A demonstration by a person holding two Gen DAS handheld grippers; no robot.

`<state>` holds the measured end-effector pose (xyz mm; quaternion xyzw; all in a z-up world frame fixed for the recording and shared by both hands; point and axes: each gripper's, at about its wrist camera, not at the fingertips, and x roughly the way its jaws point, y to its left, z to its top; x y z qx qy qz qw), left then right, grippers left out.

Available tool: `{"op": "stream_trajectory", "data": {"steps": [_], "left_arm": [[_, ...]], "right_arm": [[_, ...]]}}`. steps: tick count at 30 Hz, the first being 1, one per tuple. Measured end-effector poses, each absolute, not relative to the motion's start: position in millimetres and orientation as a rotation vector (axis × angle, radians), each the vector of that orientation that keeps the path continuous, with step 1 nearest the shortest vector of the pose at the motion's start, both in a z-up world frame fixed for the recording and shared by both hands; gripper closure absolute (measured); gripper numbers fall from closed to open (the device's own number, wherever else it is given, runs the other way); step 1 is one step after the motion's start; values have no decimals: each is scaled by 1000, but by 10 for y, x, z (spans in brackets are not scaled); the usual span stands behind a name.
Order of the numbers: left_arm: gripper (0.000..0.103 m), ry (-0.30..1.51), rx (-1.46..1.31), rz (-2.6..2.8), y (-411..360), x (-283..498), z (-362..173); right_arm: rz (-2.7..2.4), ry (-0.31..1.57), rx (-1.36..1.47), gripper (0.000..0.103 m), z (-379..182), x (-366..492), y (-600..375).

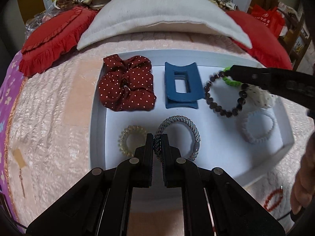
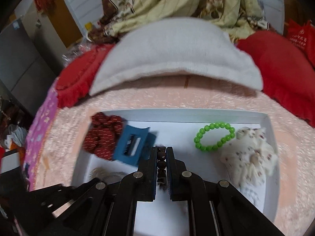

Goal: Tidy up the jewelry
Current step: 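Open both tools to drop the two bracelets into the tray, then move both open tools back toward the two red bead bracelets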

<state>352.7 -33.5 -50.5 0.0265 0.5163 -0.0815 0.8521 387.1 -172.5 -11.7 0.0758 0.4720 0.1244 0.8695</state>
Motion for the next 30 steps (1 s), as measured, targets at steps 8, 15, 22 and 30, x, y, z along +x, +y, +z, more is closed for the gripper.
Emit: {"op": "stream_trajectory", "data": {"steps": [8,15,22,30], "left_arm": [[88,1100,-2,-202,-286,3577,-504],[73,1092,-89,-233,-123,3331,-247],[71,1024,-133,-183,234,2605,138],[69,1030,-156,-124,441,1712,-51]], "right_arm": [[168,1025,165,69,-237,4099,-1963],[114,941,63,59,130,3645,-2074],[188,910,-21,59,119,2609,-2020],[113,904,169,59,-222,1542,-2546]]}}
